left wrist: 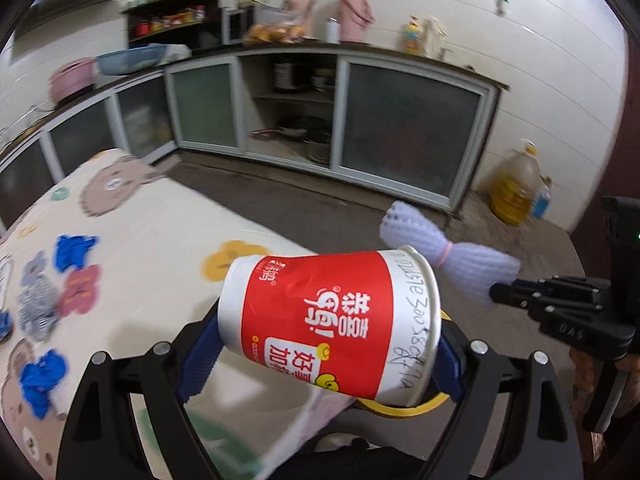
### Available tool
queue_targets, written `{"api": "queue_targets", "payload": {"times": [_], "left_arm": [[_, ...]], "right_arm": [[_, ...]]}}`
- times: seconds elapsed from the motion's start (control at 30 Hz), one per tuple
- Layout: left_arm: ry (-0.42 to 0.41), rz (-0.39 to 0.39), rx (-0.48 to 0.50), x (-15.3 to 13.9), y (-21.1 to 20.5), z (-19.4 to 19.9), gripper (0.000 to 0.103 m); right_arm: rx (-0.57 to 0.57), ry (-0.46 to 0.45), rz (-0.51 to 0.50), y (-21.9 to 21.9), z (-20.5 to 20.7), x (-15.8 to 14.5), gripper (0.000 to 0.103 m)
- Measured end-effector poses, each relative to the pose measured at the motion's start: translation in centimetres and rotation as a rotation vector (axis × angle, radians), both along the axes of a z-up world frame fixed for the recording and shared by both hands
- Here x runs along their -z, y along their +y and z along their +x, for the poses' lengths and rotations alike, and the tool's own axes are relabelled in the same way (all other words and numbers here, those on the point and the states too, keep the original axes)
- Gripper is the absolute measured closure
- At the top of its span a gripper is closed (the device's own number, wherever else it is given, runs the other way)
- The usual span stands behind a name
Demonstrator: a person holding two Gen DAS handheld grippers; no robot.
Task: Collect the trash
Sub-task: 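Carry net and cup to the yellow bin and open both tools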
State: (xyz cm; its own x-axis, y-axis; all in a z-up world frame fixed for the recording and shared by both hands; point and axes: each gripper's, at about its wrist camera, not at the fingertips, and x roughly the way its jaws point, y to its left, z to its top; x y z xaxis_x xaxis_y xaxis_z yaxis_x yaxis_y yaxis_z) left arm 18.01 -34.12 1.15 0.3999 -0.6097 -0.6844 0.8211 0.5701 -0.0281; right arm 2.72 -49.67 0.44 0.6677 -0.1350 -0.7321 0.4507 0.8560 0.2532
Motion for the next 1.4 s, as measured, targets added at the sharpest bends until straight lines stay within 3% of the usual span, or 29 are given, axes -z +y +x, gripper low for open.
{"api": "queue_targets", "payload": {"times": [0.33,0.67,0.93,1.03,1.13,1.2,1.4], "left_arm": [[0.046,0.084,0.111,4.2,-6.4,-2.3,0.019],[0.089,0.154,0.184,7.5,-11.7,-3.7,0.019],[0.109,0.171,0.192,7.9,-13.5,-3.7,0.019],[0.113,0.177,0.201,8.0,-13.5,-3.8,0.018],[0.087,0.186,0.193,7.9,-13.5,-4.4,0.008],[0.087,0.173,0.192,7.5,-13.2,-4.5,0.008],[0.126,0.135,0.186,6.4,-12.5,-4.3,0.008]], "right_arm": [[0.104,0.117,0.109,-3.0,-2.6,7.1,0.09],[0.144,0.211,0.186,-4.5,-1.7,13.3,0.09],[0.17,0.245,0.205,-6.2,-1.4,14.8,0.088],[0.175,0.268,0.216,-7.2,-1.5,15.5,0.081],[0.197,0.285,0.211,-7.6,-2.1,15.8,0.072],[0.22,0.277,0.22,-8.0,-3.0,15.7,0.047],[0.256,0.256,0.216,-8.7,-5.3,14.6,0.046]]}}
